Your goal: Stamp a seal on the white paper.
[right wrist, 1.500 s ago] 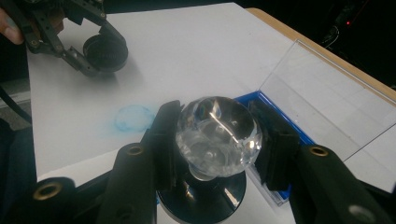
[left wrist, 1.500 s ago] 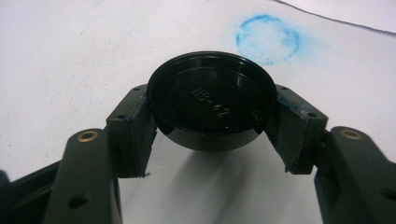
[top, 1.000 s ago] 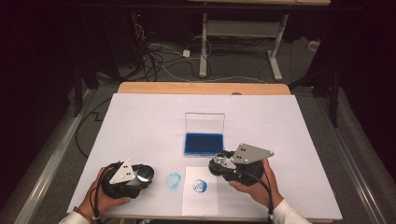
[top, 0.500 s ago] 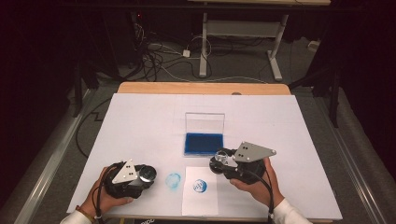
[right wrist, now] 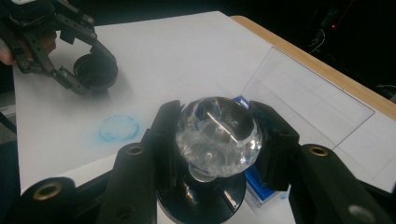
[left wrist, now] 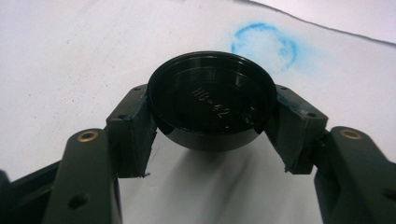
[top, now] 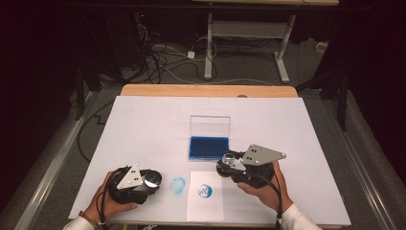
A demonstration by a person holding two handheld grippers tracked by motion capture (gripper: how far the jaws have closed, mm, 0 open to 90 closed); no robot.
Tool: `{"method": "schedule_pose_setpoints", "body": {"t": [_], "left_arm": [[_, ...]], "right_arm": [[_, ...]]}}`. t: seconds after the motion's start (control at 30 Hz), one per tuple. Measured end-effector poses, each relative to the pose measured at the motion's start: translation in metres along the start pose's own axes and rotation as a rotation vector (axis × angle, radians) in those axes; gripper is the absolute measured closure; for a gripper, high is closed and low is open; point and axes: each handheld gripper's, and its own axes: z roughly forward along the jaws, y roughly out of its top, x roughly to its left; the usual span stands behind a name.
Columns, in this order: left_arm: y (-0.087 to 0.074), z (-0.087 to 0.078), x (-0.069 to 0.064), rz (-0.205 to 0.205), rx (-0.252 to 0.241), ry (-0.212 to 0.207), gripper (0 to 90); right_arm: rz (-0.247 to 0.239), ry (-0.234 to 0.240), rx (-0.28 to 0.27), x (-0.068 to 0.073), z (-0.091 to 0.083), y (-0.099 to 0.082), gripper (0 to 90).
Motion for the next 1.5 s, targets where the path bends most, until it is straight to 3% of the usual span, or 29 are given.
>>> {"method": "schedule_pose_setpoints", "body": {"t": [0.43, 1.03, 1.5], "left_arm": [[0.016, 0.010, -0.007, 0.039, -0.010, -0.020, 36.2], [0.030, 0.012, -0.010, 0.036, -0.056, -0.046, 36.3], [0.055, 0.027, -0.023, 0.091, -0.066, -0.089, 36.3]], "right_arm": [[0.001, -0.014, -0.035, 0.000, -0.007, 0.003, 56.8], [-0.012, 0.003, -0.056, 0.009, -0.005, 0.010, 56.9], [-0.010, 0.025, -0.077, 0.015, -0.003, 0.017, 56.9]]}}
